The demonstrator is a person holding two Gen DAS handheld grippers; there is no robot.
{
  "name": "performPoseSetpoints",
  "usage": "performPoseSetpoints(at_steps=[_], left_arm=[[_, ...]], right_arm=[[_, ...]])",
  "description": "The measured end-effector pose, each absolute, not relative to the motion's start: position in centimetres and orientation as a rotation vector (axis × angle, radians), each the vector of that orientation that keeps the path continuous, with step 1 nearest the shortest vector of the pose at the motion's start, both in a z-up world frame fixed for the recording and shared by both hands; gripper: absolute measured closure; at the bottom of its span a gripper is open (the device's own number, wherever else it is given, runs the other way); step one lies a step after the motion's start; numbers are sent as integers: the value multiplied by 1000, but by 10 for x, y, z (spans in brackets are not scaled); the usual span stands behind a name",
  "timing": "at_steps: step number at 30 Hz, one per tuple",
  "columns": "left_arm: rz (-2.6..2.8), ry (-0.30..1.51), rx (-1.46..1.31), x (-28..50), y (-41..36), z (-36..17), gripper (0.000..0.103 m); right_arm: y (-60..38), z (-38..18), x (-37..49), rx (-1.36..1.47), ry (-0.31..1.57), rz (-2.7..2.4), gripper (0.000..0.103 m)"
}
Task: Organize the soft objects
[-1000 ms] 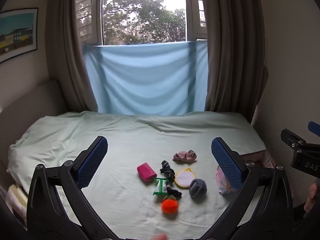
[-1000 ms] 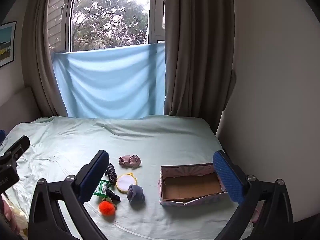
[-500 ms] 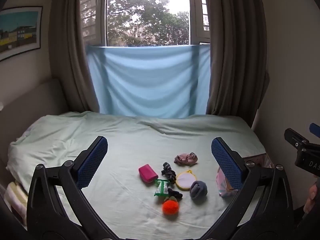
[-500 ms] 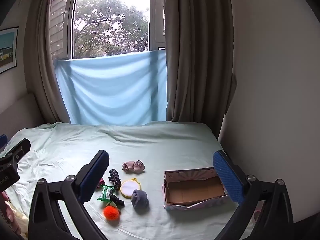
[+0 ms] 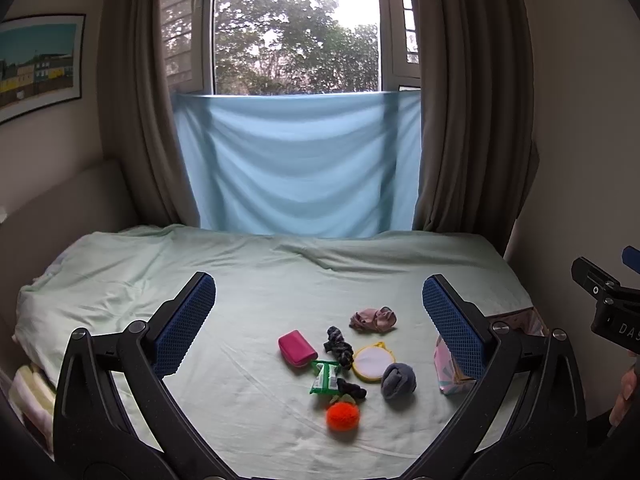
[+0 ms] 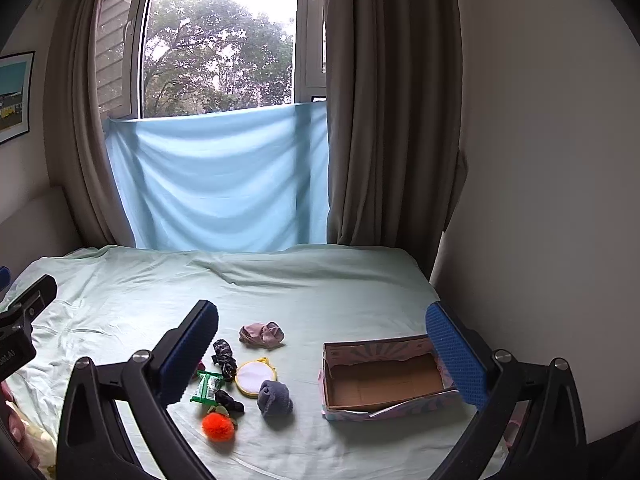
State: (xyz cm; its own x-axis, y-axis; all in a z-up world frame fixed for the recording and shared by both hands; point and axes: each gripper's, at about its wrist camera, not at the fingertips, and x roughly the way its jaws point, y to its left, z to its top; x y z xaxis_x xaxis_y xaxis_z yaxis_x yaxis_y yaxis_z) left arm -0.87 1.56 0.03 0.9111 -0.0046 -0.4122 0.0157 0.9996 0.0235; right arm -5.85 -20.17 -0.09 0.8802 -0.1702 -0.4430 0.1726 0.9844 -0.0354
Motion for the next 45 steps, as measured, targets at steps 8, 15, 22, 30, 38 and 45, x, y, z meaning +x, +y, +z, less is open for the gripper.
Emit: performPoseSetpoints(at_steps=[8, 15, 22, 30, 38, 45], left_arm=[[-17, 425, 19, -6, 19, 3, 0], [-2, 420, 27, -3, 18, 5, 0], [3, 421, 29, -2, 17, 5, 0], [2, 424, 28, 1, 19, 6, 0], [5, 435, 22, 5, 21, 5, 0], [10, 437, 29, 5, 17, 5, 0]], right_arm=[[-202, -2, -56, 8, 459, -175, 0], [-200, -3, -54, 14, 455, -172, 0], [-202, -5, -53, 29, 459, -174, 0], [-201, -6, -53, 34, 459, -179, 0], [-202, -6, -51, 35, 462, -176, 0], [-202, -6, -51, 37, 469, -181, 0]])
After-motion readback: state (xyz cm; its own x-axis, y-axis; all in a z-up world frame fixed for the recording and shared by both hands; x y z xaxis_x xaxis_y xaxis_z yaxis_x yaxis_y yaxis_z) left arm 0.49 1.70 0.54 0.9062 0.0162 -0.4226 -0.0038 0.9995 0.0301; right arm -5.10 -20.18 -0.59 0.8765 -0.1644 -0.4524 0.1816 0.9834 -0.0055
